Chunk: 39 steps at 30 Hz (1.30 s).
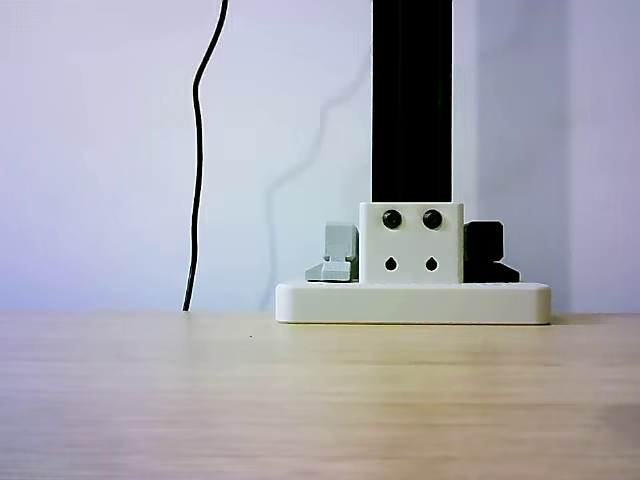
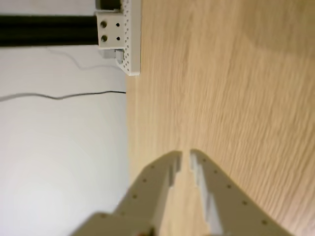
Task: Grasp a peg and put it in the crate.
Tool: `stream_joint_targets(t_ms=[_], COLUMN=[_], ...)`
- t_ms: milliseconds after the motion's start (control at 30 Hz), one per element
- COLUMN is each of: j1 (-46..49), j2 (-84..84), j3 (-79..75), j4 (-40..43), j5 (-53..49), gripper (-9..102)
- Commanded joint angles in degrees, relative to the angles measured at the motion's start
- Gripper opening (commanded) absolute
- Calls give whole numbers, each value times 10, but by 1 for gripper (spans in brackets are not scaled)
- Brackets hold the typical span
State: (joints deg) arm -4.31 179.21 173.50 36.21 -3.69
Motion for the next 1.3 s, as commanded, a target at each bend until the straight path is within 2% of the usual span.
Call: stream_joint_targets(t_ms=[0, 467, 1267], j1=[-1, 29, 37], j2=[95, 117, 117], j3=[17, 16, 16], j4=[16, 173, 168], j5=[26, 19, 19], gripper=[-1, -1, -1])
